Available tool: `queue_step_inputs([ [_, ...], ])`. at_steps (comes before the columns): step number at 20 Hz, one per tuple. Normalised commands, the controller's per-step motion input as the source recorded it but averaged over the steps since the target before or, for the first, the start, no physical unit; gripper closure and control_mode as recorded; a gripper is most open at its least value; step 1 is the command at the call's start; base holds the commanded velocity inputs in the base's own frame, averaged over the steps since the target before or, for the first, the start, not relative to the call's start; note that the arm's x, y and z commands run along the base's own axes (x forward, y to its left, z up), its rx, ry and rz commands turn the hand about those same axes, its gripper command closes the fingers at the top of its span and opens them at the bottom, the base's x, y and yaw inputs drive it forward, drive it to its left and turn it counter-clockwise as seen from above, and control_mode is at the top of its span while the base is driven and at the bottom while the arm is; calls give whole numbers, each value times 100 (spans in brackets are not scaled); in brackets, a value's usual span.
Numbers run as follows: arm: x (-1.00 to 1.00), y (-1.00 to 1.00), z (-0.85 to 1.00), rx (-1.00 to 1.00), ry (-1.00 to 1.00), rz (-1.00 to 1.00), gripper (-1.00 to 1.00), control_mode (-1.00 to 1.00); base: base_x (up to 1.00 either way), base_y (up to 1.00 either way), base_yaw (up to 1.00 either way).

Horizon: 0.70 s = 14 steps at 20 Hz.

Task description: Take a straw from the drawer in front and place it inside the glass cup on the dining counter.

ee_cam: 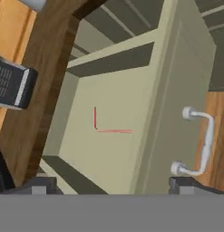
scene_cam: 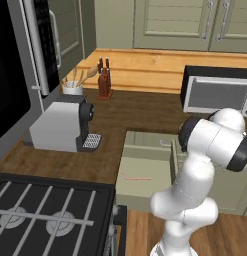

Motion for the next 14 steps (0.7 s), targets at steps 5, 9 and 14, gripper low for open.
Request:
queue_step_inputs([
  [5,34,95,20,-33,28,0,-100,-100,0,0,0],
  [9,48,76,0,-28,28,0,-100,-100,0,0,0],
  [14,60,38,-17,-17,31,-6,-100,-100,0,0,0],
])
